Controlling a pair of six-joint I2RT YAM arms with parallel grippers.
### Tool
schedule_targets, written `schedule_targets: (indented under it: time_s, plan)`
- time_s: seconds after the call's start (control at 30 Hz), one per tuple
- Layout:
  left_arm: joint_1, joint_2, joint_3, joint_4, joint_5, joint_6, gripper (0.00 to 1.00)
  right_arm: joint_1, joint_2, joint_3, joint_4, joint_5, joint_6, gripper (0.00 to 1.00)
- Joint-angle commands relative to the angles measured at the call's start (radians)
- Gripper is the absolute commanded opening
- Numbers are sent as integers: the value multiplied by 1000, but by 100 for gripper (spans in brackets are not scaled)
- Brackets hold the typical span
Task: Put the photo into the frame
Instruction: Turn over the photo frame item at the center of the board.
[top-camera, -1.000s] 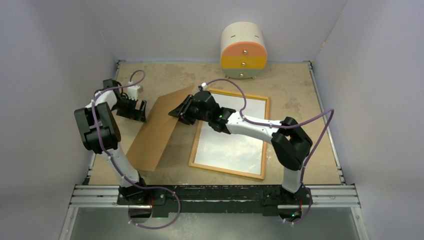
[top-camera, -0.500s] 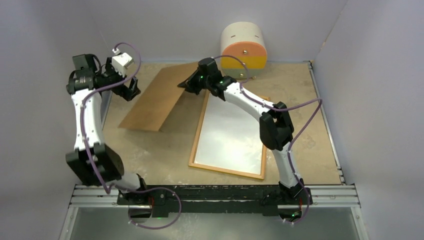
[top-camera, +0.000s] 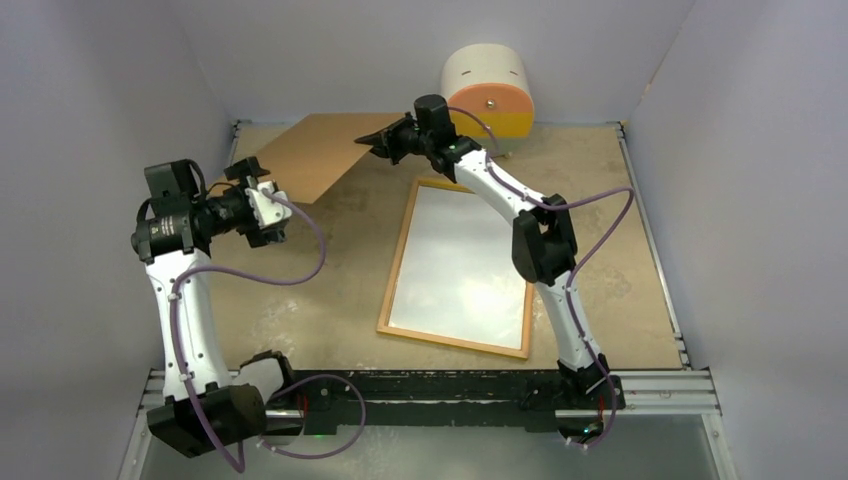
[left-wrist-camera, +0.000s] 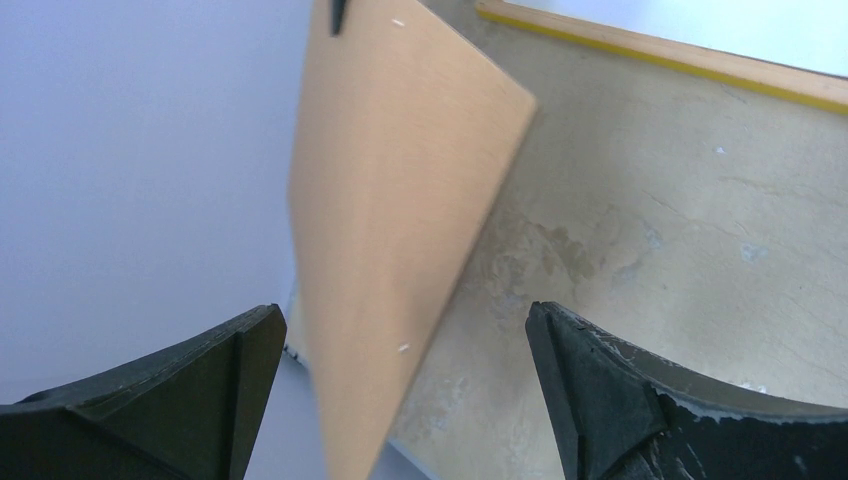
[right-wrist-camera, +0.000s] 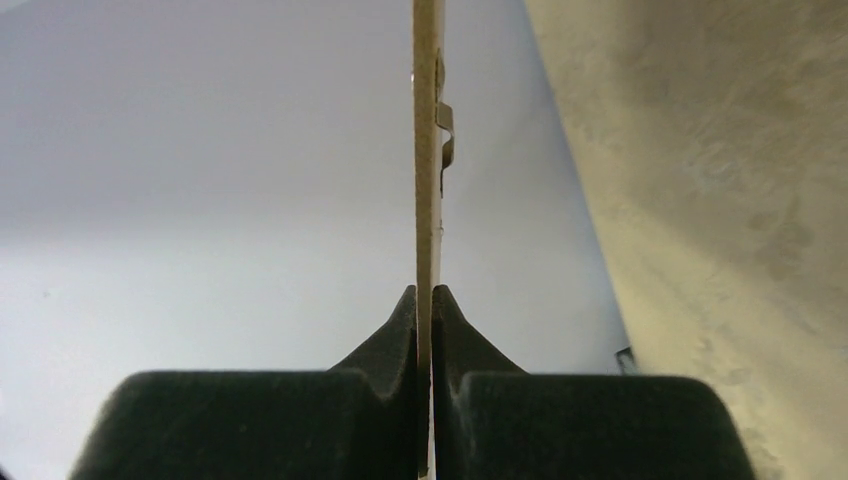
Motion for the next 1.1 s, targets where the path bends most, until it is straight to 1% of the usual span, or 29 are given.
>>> schedule_targets:
  time_s: [0.0, 0.07, 0.17, 0.27, 0.33, 0.4, 0.47, 0.57, 0.6, 0.63, 0.7, 0.73, 0.77, 0.8, 0.83, 0.9, 0.93, 1.0, 1.07]
  plan:
    - [-5, -64, -103, 67, 70, 145, 98, 17, -99, -27, 222, -127, 151, 0]
    - [-12, -83, -114, 96, 70, 139, 98, 17, -120, -38, 192, -111, 131, 0]
    - [-27, -70, -81, 105, 59, 117, 95, 27, -149, -77, 212, -117, 135, 0]
    - [-40, -50, -48, 92, 53, 117, 91, 52, -160, -85, 212, -117, 134, 0]
    - [-56, -51, -52, 81, 41, 152, 84, 67, -163, -87, 220, -119, 147, 0]
    - [-97, -46, -51, 60, -8, 181, 77, 81, -165, -86, 236, -114, 158, 0]
    - [-139, -37, -42, 57, -63, 171, 71, 92, -171, -78, 226, -103, 154, 0]
    - [-152, -25, -19, 76, -83, 132, 64, 103, -188, -101, 238, -98, 159, 0]
    - [-154, -24, -17, 95, -90, 117, 59, 107, -193, -111, 248, -100, 161, 0]
    - [-155, -28, -19, 120, -97, 96, 52, 109, -199, -121, 258, -104, 161, 0]
    - [-156, -43, -35, 179, -112, 72, 28, 109, -211, -133, 266, -116, 144, 0]
    - [-156, -56, -46, 209, -115, 69, 19, 110, -219, -141, 265, -120, 128, 0]
    - [-156, -70, -61, 236, -116, 76, 10, 109, -231, -155, 267, -126, 101, 6]
    - [-156, -90, -77, 272, -115, 82, 1, 109, -243, -172, 271, -135, 77, 16]
    - [-155, -109, -99, 315, -115, 70, 0, 109, -255, -194, 261, -153, 38, 29]
    - [-155, -145, -137, 420, -110, 18, 0, 101, -279, -210, 199, -179, -65, 48]
    - [-156, -153, -143, 451, -108, -3, 0, 93, -298, -218, 136, -185, -159, 57]
    - [-156, -144, -121, 456, -102, -19, 0, 74, -351, -261, 49, -181, -297, 72]
    - [-156, -116, -73, 413, -98, -21, 0, 53, -416, -284, -70, -145, -483, 84]
